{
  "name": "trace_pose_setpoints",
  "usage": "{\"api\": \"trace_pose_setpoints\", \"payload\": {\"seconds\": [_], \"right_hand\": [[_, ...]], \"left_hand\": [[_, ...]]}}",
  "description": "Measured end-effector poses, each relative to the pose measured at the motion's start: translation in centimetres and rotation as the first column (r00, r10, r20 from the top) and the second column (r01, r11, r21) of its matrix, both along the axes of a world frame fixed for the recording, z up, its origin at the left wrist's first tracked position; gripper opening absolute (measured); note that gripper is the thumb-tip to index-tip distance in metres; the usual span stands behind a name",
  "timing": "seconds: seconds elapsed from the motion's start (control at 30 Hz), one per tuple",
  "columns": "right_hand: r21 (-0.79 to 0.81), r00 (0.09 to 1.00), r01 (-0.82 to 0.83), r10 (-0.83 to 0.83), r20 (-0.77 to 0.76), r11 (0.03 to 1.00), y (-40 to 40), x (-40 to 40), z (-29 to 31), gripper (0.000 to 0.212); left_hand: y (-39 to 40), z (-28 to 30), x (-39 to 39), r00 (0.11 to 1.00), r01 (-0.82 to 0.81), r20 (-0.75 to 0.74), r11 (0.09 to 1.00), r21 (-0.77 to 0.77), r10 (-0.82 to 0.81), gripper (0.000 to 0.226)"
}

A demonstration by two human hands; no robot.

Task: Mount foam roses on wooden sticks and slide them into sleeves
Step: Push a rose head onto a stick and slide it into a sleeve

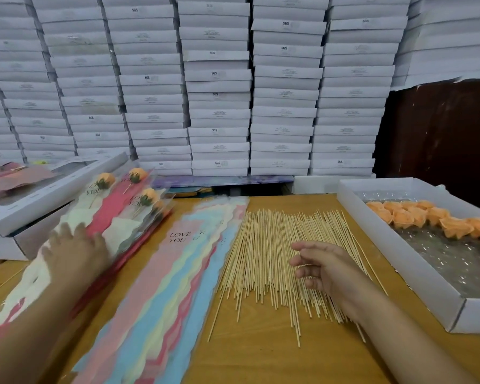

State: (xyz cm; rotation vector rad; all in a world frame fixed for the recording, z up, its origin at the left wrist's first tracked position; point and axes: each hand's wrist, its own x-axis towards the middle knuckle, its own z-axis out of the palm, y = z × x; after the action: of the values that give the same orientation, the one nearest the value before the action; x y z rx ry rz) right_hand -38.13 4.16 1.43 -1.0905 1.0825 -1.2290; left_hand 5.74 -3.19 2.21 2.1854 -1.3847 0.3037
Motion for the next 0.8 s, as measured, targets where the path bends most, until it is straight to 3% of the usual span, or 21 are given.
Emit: {"api": "trace_pose_setpoints", "payload": {"seconds": [0.13,0.33,0.43,0.53,0.7,0.8], "right_hand": [[0.002,1.000,-0.003,0.003,0.002,1.000,0.2,0.0,0.1,0.019],[0.007,1.000,0.008,-0.008,0.010,1.000,0.5,-0.1,0.3,0.020],[0.008,1.000,0.016,-0.016,0.008,1.000,0.6,0.0,0.4,0.020],[0.005,1.000,0.020,-0.020,0.003,1.000,0.7,0.0,0.5,0.019],[0.012,0.999,0.019,-0.018,-0.044,1.000,1.0,0.4,0.8,0.019],[-0.026,0.984,0.082,-0.085,-0.159,0.996,1.3,0.7,1.3,0.020]], "left_hand": [[0.8,1.2,-7.4,0.950,0.309,-0.042,0.951,-0.022,-0.310,0.053],[2.8,-0.8,-18.1,0.702,0.709,-0.118,0.675,0.202,-0.702,0.054],[3.6,-2.5,-21.1,0.613,0.759,-0.116,0.542,0.361,-0.781,0.059],[3.8,-3.6,-22.0,0.578,0.750,-0.134,0.459,0.476,-0.805,0.062],[3.8,-4.0,-22.1,0.581,0.741,-0.121,0.462,0.487,-0.805,0.061],[4.1,-4.1,-22.1,0.585,0.742,-0.117,0.472,0.476,-0.802,0.059]]}}
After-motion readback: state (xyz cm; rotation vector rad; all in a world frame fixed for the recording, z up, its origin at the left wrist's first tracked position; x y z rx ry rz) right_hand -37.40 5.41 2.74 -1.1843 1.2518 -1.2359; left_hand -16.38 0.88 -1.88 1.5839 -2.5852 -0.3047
